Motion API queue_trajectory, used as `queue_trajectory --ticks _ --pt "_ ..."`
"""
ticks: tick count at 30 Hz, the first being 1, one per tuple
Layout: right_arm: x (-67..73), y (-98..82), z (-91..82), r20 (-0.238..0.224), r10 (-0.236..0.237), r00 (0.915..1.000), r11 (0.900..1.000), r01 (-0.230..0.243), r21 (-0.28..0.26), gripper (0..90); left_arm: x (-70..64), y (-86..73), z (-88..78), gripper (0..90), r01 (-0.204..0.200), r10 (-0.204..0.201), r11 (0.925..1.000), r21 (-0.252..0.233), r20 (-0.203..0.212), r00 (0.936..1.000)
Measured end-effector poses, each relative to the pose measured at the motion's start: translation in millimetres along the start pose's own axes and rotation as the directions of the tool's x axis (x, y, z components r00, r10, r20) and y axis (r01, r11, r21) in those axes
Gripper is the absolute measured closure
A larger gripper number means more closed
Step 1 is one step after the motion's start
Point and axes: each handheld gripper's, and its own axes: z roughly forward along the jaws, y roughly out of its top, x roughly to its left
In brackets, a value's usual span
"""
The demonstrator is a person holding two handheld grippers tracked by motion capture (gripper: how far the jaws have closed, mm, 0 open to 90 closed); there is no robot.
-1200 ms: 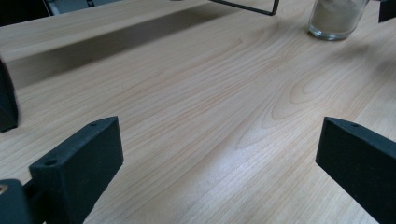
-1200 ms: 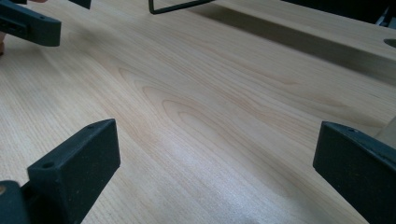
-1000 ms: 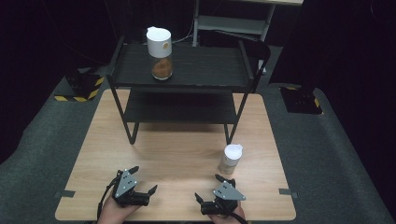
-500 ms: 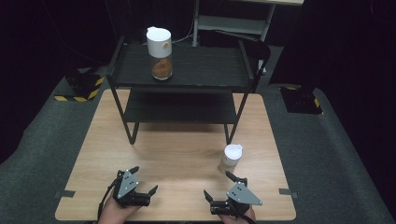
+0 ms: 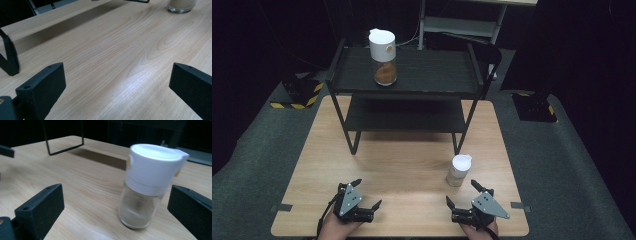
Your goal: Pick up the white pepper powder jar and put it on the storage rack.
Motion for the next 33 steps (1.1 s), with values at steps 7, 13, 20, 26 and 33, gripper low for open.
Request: queue_trajectory --ticks 7,13,20,26,33 --pt "-5.4 3.9 8.0 0.033 0.016 0.9993 1.000 -0.017 0.013 4.4 -4.0 0.0 -0.3 0.9 -0.043 0.043 0.9991 -0.001 0.000 0.9991" --pt "-17.9 3.0 19.8 0.041 0.039 0.9984 0.999 -0.040 0.035 10.9 -3.6 0.5 0.0 0.9 -0.040 0.040 0.9992 0.002 0.000 0.9992" --pt "-27.1 2.3 32.1 0.046 0.052 0.9976 0.997 -0.054 0.055 15.1 -2.4 -1.7 -1.1 1.0 -0.032 0.032 0.9994 -0.010 0.002 0.9995" --pt "-36.3 1.8 43.4 0.036 0.072 0.9968 0.996 -0.074 0.058 17.9 -1.9 -2.8 -1.6 0.9 -0.030 0.030 0.9994 -0.016 0.004 0.9996" --pt "-38.4 3.1 54.1 0.032 0.093 0.9951 0.994 -0.095 0.048 21.3 -1.1 -3.3 -1.8 0.9 -0.025 0.025 0.9995 -0.019 0.008 0.9996"
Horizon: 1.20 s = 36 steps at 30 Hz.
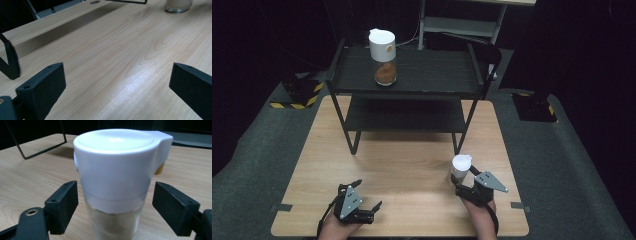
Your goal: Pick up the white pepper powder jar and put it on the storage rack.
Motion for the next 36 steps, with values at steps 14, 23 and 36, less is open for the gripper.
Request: queue_trajectory --ticks 14,23,36 --pt "-2.5 -1.4 11.5 -0.014 0.034 0.9993 0.999 -0.034 -0.022 27.9 1.6 -0.3 -0.3 0.9 0.013 -0.013 0.9999 -0.001 0.002 0.9999" --pt "0.5 -1.1 13.0 -0.003 0.031 0.9995 0.999 -0.031 -0.023 28.9 2.0 -0.6 -0.4 0.9 0.014 -0.014 0.9999 -0.003 0.002 0.9999" --pt "10.2 3.4 6.5 0.010 0.014 0.9998 1.000 -0.014 -0.025 29.3 3.6 -1.2 -0.4 0.9 0.028 -0.028 0.9996 -0.006 0.005 0.9996"
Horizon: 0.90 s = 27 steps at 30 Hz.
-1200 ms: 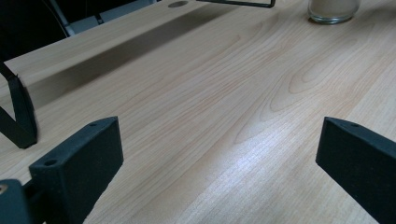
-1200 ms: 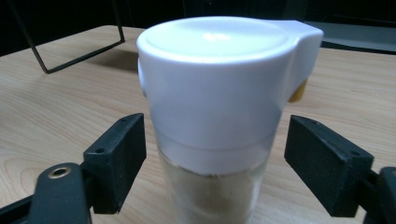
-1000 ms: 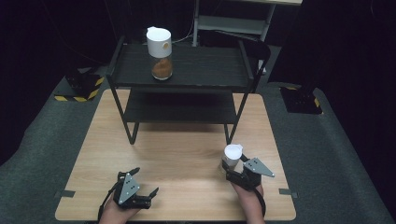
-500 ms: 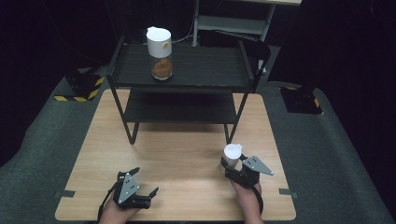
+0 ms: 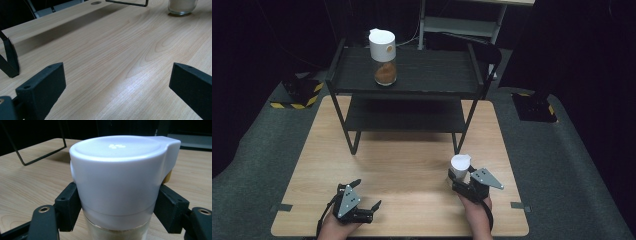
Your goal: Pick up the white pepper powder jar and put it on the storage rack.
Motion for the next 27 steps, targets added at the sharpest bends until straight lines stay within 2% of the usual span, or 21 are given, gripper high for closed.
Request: queue_trajectory --ticks 9,18,27 --pt "8.1 10.9 -16.7 -0.020 -0.018 0.9996 0.999 0.017 -0.048 29.2 0.8 0.0 0.1 0.9 0.001 -0.001 1.0000 0.000 0.004 1.0000" --pt "22.3 26.9 -37.3 -0.042 -0.030 0.9987 0.995 0.026 -0.099 29.3 2.5 -0.7 -0.3 0.9 0.004 -0.004 1.0000 -0.003 0.011 0.9999" --pt "33.0 45.2 -48.3 -0.061 -0.050 0.9969 0.990 0.042 -0.133 29.3 3.3 -0.6 -0.3 0.9 0.005 -0.005 1.0000 -0.003 0.015 0.9999"
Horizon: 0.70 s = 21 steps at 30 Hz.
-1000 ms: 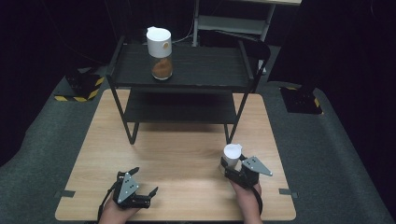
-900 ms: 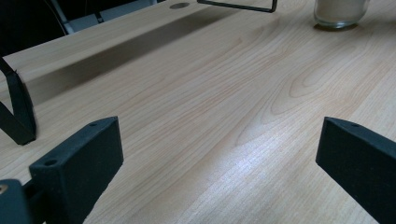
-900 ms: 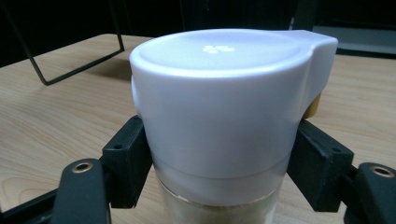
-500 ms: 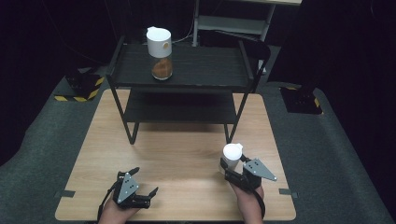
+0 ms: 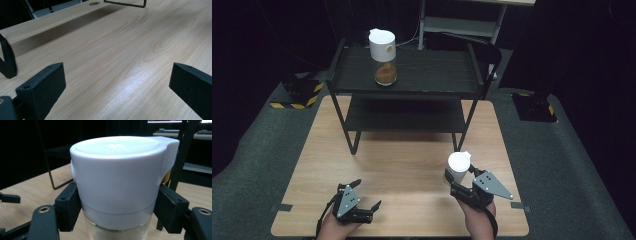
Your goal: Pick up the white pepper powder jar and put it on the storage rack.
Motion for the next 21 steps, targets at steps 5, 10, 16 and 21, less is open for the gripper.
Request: queue_trajectory --ticks 5,10,16,21 --pt "2.4 14.1 -2.5 -0.022 -0.006 0.9997 1.000 0.005 -0.010 29.3 0.7 -0.1 0.2 0.9 0.007 -0.007 1.0000 -0.001 0.001 1.0000" --pt "3.5 26.7 -1.8 -0.041 -0.001 0.9991 1.000 0.000 -0.023 29.2 0.6 -0.2 0.0 0.9 0.011 -0.011 0.9999 -0.001 -0.002 0.9999" --pt "8.4 43.9 -1.0 -0.048 -0.023 0.9986 0.999 0.021 -0.034 29.3 1.8 -0.3 -0.6 0.9 0.017 -0.017 0.9999 0.000 0.001 0.9999" --pt "9.8 59.8 0.4 -0.058 -0.023 0.9981 0.999 0.020 -0.047 29.3 3.5 -0.3 -0.5 0.9 0.022 -0.022 0.9997 0.001 0.007 0.9997"
